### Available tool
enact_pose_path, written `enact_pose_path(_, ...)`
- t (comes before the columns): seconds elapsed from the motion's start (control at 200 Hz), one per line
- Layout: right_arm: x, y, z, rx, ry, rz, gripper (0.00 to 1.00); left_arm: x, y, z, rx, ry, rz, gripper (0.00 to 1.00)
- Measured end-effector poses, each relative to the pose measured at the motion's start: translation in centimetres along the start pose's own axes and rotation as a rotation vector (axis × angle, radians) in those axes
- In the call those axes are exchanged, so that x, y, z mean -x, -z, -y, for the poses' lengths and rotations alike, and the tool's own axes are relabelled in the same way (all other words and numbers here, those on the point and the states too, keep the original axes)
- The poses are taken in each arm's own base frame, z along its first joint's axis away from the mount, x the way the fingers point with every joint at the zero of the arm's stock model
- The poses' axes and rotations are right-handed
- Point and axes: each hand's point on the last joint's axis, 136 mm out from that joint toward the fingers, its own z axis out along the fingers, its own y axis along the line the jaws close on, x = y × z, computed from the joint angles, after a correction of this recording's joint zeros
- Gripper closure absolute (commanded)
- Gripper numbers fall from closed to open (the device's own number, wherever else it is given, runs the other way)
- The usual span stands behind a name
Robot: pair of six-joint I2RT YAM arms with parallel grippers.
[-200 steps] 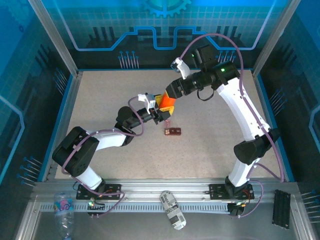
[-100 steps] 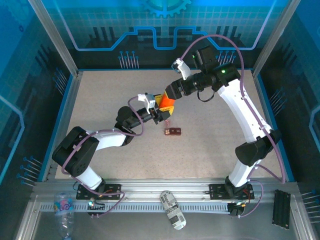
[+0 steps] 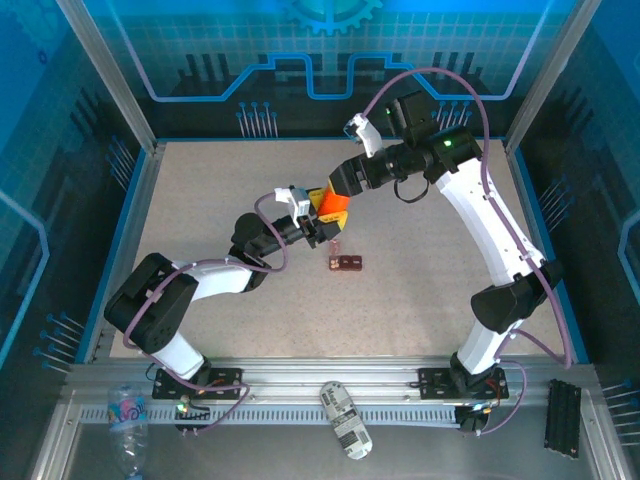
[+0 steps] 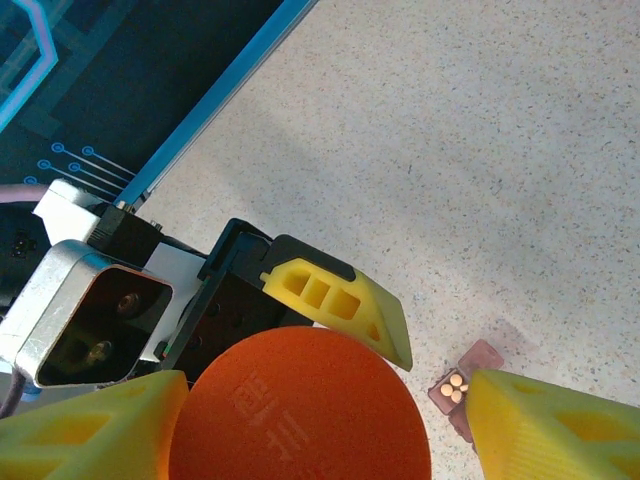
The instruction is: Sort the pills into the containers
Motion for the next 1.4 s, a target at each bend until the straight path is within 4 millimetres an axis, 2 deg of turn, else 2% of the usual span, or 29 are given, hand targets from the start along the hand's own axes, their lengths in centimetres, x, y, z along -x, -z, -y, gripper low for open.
enact_pose_path(0.16, 0.2, 0.1, 0.0, 0.001, -0.002, 0.01, 0.21, 0.0, 0.0, 0.0, 0.0, 0.0, 0.0, 1.0)
enact_pose_path(0.535, 1.0, 1.9, -0.5, -0.005, 0.005, 0.066, 0.22, 0.0, 0.0, 0.0, 0.0, 0.0, 0.0, 1.0)
enact_pose_path(0.841, 0.5, 1.4, -0.5, 0.01, -0.005, 0.048, 0.22, 0.0, 0.0, 0.0, 0.0, 0.0, 0.0, 1.0)
enact_pose_path(1.101, 0.4, 1.3, -0.5, 0.017, -0.007, 0.045, 0.3, 0.0, 0.0, 0.0, 0.0, 0.0, 0.0, 1.0)
enact_pose_path(1.401, 0.1, 1.0, -0.4, 0.017, -0.013, 0.035, 0.3, 0.0, 0.0, 0.0, -0.001, 0.0, 0.0, 1.0)
